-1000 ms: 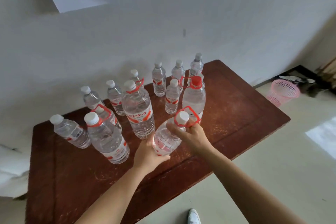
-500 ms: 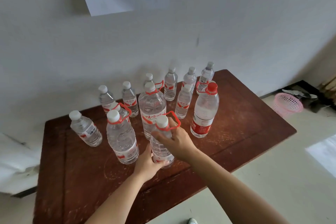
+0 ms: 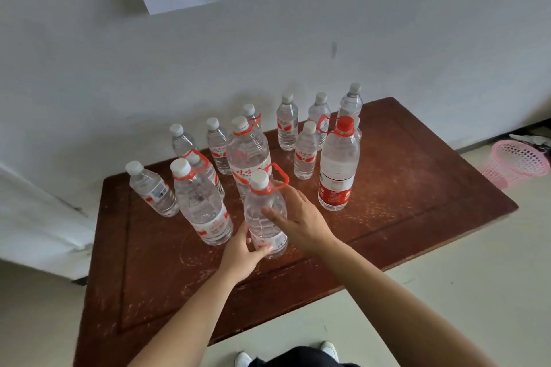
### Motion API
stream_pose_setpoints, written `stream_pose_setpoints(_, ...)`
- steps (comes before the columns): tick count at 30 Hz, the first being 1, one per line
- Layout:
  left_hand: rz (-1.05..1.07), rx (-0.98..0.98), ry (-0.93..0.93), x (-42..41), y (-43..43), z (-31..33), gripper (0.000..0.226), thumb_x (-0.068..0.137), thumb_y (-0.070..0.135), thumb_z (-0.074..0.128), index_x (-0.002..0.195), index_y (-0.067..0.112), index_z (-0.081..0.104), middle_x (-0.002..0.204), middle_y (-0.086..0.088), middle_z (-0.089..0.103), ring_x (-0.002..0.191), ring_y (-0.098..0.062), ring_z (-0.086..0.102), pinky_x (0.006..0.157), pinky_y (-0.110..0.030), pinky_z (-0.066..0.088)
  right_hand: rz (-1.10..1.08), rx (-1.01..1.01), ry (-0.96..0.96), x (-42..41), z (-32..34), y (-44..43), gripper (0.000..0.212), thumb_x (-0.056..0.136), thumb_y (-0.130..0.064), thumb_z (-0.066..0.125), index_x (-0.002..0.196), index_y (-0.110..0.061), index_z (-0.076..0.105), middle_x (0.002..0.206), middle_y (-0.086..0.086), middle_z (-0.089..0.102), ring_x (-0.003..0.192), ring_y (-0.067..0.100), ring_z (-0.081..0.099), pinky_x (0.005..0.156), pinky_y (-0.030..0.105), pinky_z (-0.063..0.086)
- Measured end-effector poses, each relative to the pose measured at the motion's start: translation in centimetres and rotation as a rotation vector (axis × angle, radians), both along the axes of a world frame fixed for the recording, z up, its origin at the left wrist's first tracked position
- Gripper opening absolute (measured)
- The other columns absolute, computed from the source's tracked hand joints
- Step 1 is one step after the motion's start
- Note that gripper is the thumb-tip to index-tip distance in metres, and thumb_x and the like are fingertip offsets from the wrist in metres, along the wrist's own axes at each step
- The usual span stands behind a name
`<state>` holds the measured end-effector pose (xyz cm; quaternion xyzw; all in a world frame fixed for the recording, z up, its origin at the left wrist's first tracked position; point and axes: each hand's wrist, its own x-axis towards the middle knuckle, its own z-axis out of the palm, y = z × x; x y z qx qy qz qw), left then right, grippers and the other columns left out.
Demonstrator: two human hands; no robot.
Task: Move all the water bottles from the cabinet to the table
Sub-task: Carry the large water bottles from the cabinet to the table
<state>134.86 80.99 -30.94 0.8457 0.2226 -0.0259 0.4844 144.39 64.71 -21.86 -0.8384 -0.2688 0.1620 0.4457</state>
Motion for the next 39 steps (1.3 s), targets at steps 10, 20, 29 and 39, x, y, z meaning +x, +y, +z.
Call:
stream_pose_setpoints(10, 0.361, 0.556, 0.11, -12.2, -2.3, 1.9, 0.054, 0.105, 0.044, 0.039, 0.15, 0.015, 0.044, 0.151, -0.015, 0.048, 0.137, -0.034, 0.048, 0.108, -0.048, 0.045, 0.098, -0.091, -0.071, -7.4, -7.9, -3.0, 0.071, 0.101, -0.053, 0.048, 0.16, -0.027, 0.018, 0.165, 0.011, 0.017, 0.152, 0.031, 0.024, 0.113, 0.054, 0.041)
stream_pose_setpoints(20, 0.854, 0.959, 0.288, -30.5, -2.3, 12.2, 0.059, 0.104, 0.048, 0.028, 0.15, 0.014, 0.044, 0.155, -0.022, 0.039, 0.142, -0.042, 0.038, 0.108, -0.065, 0.036, 0.541, 0.245, -0.458, -19.3, -0.6, 7.3, 0.065, 0.103, -0.042, 0.053, 0.158, -0.015, 0.031, 0.166, 0.023, 0.013, 0.155, 0.039, 0.01, 0.124, 0.057, 0.017)
stream_pose_setpoints(29, 1.342, 1.164, 0.292, -58.3, -7.5, 20.7, 0.059, 0.104, 0.051, 0.03, 0.156, 0.022, 0.033, 0.165, -0.014, 0.024, 0.15, -0.038, 0.026, 0.115, -0.063, 0.027, 0.877, 0.531, -0.752, -46.2, 10.2, 14.6, 0.062, 0.103, -0.056, 0.042, 0.155, -0.021, 0.039, 0.165, 0.022, 0.021, 0.154, 0.041, 0.015, 0.122, 0.06, 0.018)
stream_pose_setpoints(39, 1.905, 1.191, 0.675, -93.8, -26.6, 25.4, 0.064, 0.104, 0.054, 0.027, 0.157, 0.02, 0.03, 0.166, -0.015, 0.02, 0.152, -0.038, 0.018, 0.118, -0.064, 0.022, 1.413, 0.83, -0.627, -90.4, 14.1, 7.7, 0.068, 0.102, -0.066, 0.033, 0.16, -0.032, 0.023, 0.17, 0.012, 0.008, 0.158, 0.031, 0.002, 0.126, 0.056, 0.009)
